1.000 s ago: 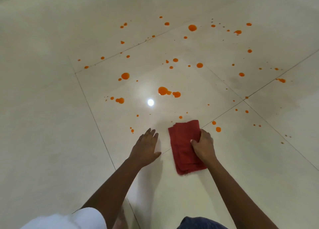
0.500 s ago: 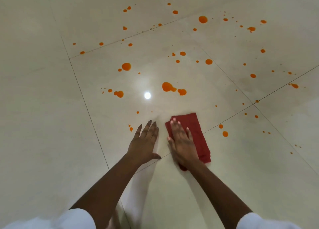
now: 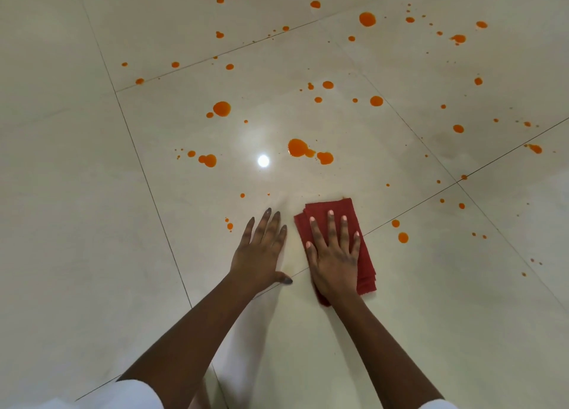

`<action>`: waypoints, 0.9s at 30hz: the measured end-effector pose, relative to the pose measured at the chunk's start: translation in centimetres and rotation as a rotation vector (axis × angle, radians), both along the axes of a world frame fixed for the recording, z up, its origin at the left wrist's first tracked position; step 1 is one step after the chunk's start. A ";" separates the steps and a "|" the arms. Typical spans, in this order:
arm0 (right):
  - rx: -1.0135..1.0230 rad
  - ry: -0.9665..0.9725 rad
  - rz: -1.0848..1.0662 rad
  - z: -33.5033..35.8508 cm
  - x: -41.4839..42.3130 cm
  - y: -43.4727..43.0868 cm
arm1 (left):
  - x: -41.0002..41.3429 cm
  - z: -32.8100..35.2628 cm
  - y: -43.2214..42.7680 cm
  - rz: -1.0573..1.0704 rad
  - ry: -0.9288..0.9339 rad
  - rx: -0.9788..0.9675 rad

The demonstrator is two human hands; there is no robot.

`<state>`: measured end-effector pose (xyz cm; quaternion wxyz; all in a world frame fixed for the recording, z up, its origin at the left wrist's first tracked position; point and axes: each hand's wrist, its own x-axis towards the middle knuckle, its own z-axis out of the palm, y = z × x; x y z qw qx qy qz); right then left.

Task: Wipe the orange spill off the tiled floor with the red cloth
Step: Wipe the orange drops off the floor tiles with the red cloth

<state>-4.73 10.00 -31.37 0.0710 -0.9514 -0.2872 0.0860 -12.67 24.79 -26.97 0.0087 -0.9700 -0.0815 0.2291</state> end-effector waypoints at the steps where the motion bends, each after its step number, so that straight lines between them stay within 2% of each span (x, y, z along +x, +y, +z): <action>1: 0.005 0.010 -0.015 0.1 -0.5 0.0 | 0.0 0.0 -0.1 -0.001 0.000 0.011; 4: -0.005 0.043 0.045 0.4 -1.4 0.6 | 0.0 0.1 -0.2 0.003 0.001 0.026; 7: -0.040 0.033 0.126 0.6 3.1 1.9 | 0.0 -0.1 -0.2 0.017 -0.017 0.017; 10: -0.051 0.099 -0.085 0.8 7.0 0.7 | -0.1 -0.2 0.1 0.008 -0.041 0.038; 13: -0.010 0.053 -0.163 1.0 1.7 -0.7 | 0.1 -0.1 0.0 -0.004 -0.009 0.043; 16: 0.030 0.097 0.040 1.4 -2.4 1.8 | 0.2 0.0 -0.1 0.043 -0.003 0.046; 18: 0.003 0.057 0.185 1.1 1.6 4.4 | 0.2 0.1 0.0 0.066 -0.006 0.051; 19: -0.033 0.072 0.181 1.2 4.3 5.1 | 0.0 -0.1 0.0 0.040 -0.027 0.057; 22: -0.035 0.103 -0.094 0.9 8.9 3.1 | -0.1 -0.5 0.1 0.039 -0.032 0.029; 24: -0.014 0.091 -0.245 0.8 6.3 1.5 | 0.0 -0.4 -0.2 0.058 -0.037 0.025; 27: 0.026 0.075 -0.161 1.0 -0.3 3.5 | -0.2 -0.5 -0.4 0.105 -0.052 0.011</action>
